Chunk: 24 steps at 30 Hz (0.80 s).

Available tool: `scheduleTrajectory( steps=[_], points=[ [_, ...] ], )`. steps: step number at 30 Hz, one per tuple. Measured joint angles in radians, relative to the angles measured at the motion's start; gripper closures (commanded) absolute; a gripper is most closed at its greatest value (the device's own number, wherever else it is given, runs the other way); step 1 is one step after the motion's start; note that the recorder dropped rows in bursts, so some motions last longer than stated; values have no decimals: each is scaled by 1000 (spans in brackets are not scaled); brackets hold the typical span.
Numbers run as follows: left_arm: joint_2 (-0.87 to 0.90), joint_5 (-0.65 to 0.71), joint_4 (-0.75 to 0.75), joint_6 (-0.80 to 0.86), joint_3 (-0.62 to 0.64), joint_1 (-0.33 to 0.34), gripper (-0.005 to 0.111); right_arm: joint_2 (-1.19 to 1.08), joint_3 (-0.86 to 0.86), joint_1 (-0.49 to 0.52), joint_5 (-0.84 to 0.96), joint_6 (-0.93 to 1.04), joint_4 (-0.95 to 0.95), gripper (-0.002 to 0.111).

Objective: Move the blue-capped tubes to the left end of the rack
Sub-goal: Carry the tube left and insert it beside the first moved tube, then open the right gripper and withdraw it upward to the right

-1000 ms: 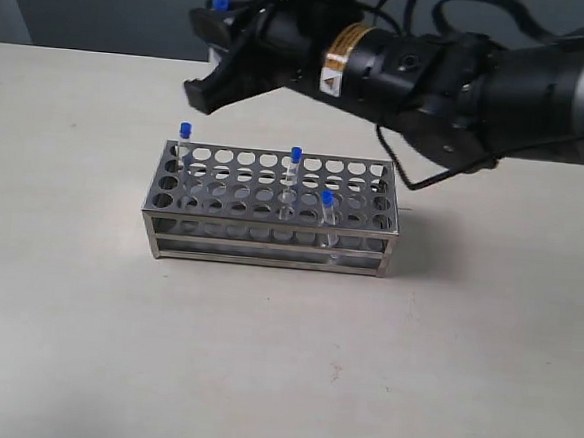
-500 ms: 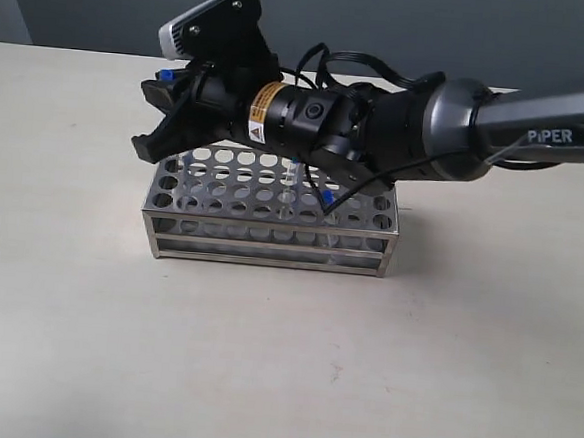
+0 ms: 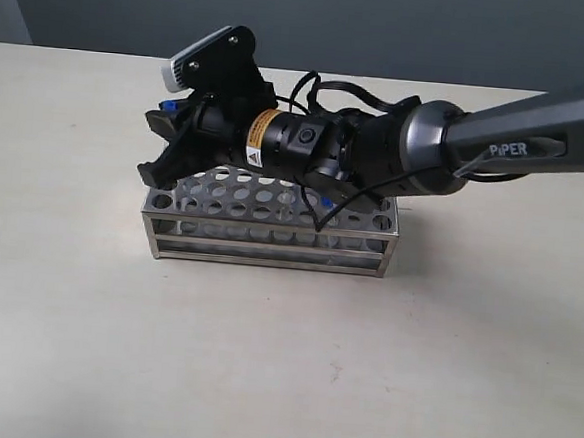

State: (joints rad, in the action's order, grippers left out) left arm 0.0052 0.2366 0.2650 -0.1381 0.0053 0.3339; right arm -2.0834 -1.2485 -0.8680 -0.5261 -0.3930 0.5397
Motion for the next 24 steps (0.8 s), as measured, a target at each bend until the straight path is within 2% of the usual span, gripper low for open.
scheduleTrajectory(
  steps=[8,11,13,15,24],
  points=[
    [0,0,0,0,0,0,106,-28,0,0,-8,0,2,105],
    [0,0,0,0,0,0,106,-34,0,0,-10,0,7,90],
    [0,0,0,0,0,0,106,-36,0,0,-10,0,13,76],
    [0,0,0,0,0,0,106,-38,0,0,-10,0,24,69],
    [0,0,0,0,0,0,106,3,0,-2,34,0,21,69]
  ],
)
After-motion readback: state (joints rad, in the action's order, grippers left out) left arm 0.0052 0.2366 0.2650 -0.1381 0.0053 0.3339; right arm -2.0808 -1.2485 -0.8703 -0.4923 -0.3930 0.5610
